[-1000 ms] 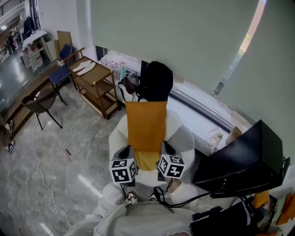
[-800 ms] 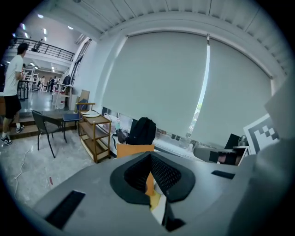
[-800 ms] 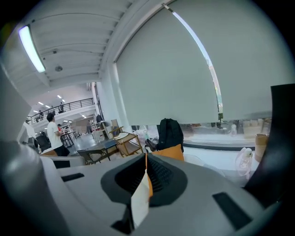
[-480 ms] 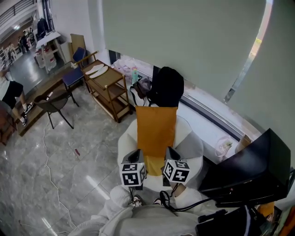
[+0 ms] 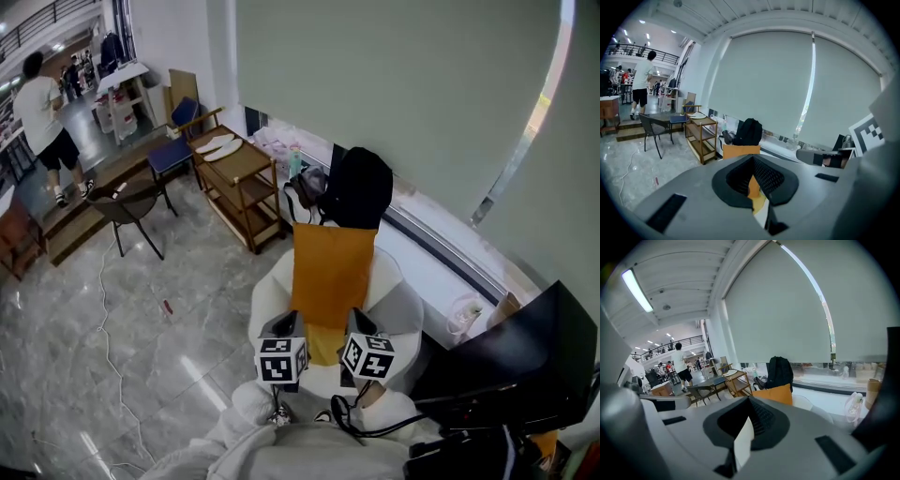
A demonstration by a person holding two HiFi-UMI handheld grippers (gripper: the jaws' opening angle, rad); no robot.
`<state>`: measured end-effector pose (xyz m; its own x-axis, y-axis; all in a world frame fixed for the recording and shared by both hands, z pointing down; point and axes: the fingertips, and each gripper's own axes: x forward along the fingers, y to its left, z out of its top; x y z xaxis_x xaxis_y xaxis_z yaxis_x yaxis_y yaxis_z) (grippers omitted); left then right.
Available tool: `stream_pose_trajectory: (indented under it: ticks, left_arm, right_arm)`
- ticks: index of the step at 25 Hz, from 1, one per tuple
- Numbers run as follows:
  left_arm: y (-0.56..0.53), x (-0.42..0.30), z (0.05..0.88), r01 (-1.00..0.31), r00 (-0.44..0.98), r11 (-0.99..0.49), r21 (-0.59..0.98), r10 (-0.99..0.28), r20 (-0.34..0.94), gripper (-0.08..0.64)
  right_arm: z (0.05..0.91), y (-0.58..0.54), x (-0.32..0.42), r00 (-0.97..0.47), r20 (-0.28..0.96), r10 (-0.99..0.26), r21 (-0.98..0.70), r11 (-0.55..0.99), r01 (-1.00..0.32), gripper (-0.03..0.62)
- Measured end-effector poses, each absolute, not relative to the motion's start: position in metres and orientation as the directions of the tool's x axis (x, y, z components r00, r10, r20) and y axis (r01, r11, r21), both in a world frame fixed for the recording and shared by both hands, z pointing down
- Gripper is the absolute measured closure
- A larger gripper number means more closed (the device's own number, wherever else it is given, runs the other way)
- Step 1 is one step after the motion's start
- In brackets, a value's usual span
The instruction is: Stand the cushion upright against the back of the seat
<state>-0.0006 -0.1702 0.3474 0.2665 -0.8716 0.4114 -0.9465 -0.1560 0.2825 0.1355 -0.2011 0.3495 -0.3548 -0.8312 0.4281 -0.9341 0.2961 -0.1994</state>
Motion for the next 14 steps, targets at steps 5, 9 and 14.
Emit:
stream_pose_trajectory:
  ticks: [5,9,14]
  left_arm:
    - [-0.1656,0.0037,0.3491,-0.946,0.270,-0.158,0.284,-0.869,0.415,0.566]
    - [-0.1631,0.0041,0.3496,-0.944,0.276,-0.164,0.285,-0.866,0.416,0.565]
    - [-0.1643,-0.0007,0.3516,-0.944,0.274,-0.159,0.288,-0.866,0.418,0.566]
  right_arm:
    - [0.3483,-0.1967,0.1392,-0.353,0.429,-0.832,-0.203,0.292,-0.935,0.531]
    - [0.3465,-0.1942,0.1376,-0.352,0.426,-0.834,-0.202,0.291,-0.935,0.531]
    - [0.3462,-0.1965,0.1336,-0.352,0.428,-0.833,-0.199,0.293,-0.935,0.531]
